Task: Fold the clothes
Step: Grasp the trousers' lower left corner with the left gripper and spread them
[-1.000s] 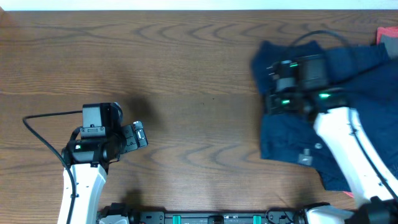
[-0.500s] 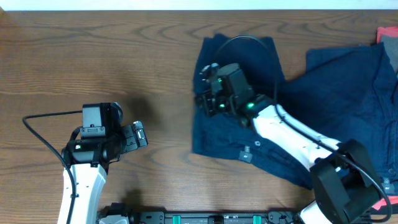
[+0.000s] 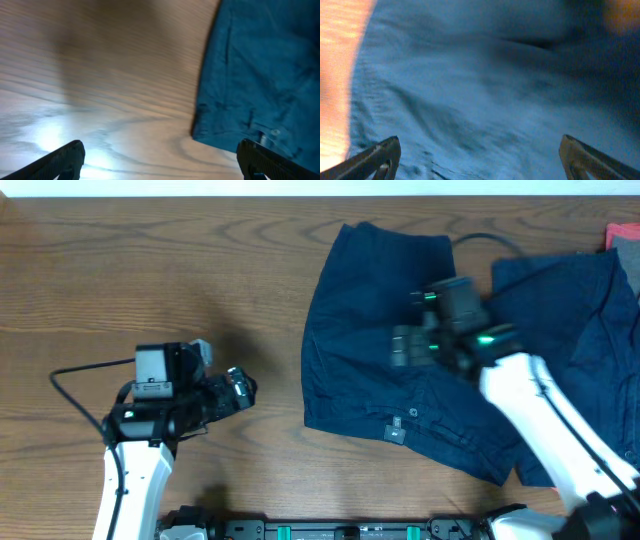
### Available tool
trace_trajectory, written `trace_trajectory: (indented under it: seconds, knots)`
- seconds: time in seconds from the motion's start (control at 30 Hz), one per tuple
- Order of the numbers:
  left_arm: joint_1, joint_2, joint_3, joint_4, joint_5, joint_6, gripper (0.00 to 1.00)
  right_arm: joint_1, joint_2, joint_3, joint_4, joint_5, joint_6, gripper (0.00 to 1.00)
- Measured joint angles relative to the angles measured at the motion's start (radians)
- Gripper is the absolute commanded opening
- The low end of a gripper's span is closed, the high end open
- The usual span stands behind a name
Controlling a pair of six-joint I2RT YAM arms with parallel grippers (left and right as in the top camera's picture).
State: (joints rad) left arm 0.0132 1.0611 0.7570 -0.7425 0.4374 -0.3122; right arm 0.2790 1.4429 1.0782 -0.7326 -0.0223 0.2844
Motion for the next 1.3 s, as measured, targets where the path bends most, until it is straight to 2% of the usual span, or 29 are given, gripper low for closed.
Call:
trace_trajectory:
  seconds: [0.37, 0.63, 0.67, 0.7, 0.77, 0.83, 0.97, 1.07, 1.13, 1.23, 1.3]
  knots:
    - [-0.257, 0.235, -0.016, 0.190, 0.055, -0.158, 0.98, -0.246, -0.038, 0.000, -0.191, 0.023, 0.000, 0.99]
    - [-0.418, 0.461, -0.016, 0.394, 0.058, -0.336, 0.99, -0.309, -0.038, 0.000, -0.227, 0.024, 0.000, 0.99]
    - [-0.439, 0.492, -0.016, 0.417, 0.057, -0.360, 0.93, -0.309, -0.038, 0.000, -0.229, 0.024, 0.000, 0.99]
    - [-0.453, 0.515, -0.016, 0.433, 0.059, -0.382, 0.77, -0.309, -0.038, 0.000, -0.230, 0.023, 0.000, 0.99]
    - [-0.481, 0.541, -0.014, 0.474, 0.068, -0.417, 0.33, -0.309, -0.038, 0.000, -0.231, 0.023, 0.000, 0.99]
    - [-0.498, 0.567, -0.014, 0.481, 0.071, -0.433, 0.06, -0.309, -0.038, 0.000, -0.232, 0.023, 0.000, 0.99]
    - [-0.505, 0.589, -0.018, 0.470, 0.078, -0.440, 0.06, -0.309, -0.038, 0.000, -0.232, 0.024, 0.000, 0.99]
    - [-0.459, 0.574, -0.017, 0.409, 0.077, -0.403, 0.06, -0.309, -0.038, 0.000, -0.234, 0.031, 0.000, 0.99]
    - [-0.388, 0.551, -0.011, 0.325, 0.056, -0.360, 0.06, -0.309, -0.038, 0.000, -0.239, 0.038, 0.000, 0.99]
    - [-0.204, 0.511, 0.053, 0.200, -0.023, -0.272, 0.06, -0.309, -0.038, 0.000, -0.243, 0.050, 0.000, 0.99]
    - [-0.082, 0.499, 0.134, 0.172, -0.066, -0.223, 0.06, -0.309, -0.038, 0.000, -0.243, 0.056, 0.000, 0.99]
